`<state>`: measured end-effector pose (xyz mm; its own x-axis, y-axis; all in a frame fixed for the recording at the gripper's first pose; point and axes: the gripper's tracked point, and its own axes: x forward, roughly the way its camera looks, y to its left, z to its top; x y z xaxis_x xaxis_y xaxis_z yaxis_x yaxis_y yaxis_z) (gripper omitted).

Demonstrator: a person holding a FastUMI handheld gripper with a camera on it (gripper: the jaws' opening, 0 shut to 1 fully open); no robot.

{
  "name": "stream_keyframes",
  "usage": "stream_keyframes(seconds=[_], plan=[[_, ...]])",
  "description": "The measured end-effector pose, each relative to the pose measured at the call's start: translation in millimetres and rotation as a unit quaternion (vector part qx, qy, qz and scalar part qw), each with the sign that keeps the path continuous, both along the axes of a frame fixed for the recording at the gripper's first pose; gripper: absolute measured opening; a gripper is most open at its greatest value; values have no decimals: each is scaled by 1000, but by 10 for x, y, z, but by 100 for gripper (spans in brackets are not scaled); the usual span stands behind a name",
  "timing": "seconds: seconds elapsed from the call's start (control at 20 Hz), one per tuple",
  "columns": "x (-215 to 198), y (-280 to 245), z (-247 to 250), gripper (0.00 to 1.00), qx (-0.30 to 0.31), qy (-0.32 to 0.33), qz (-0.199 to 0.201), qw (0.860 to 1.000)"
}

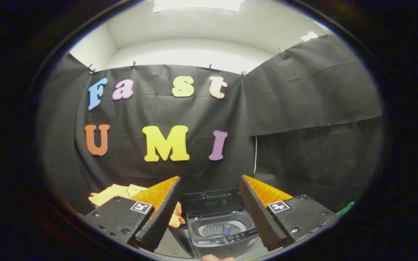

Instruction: Put the clothes into the washing machine and then close the washing machine lid.

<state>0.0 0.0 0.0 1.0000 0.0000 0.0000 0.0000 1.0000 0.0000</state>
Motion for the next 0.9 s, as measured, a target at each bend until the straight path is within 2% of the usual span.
stream_keyframes(seconds=[0.3,0.5,0.7,0.9], plan=[[82,10,-32,100,6,15,37,999],[25,38,-379,100,-8,12,79,997],[-46,11,-719,100,-22,1,108,994],[-46,-29,-1096,100,-25,25,123,992]])
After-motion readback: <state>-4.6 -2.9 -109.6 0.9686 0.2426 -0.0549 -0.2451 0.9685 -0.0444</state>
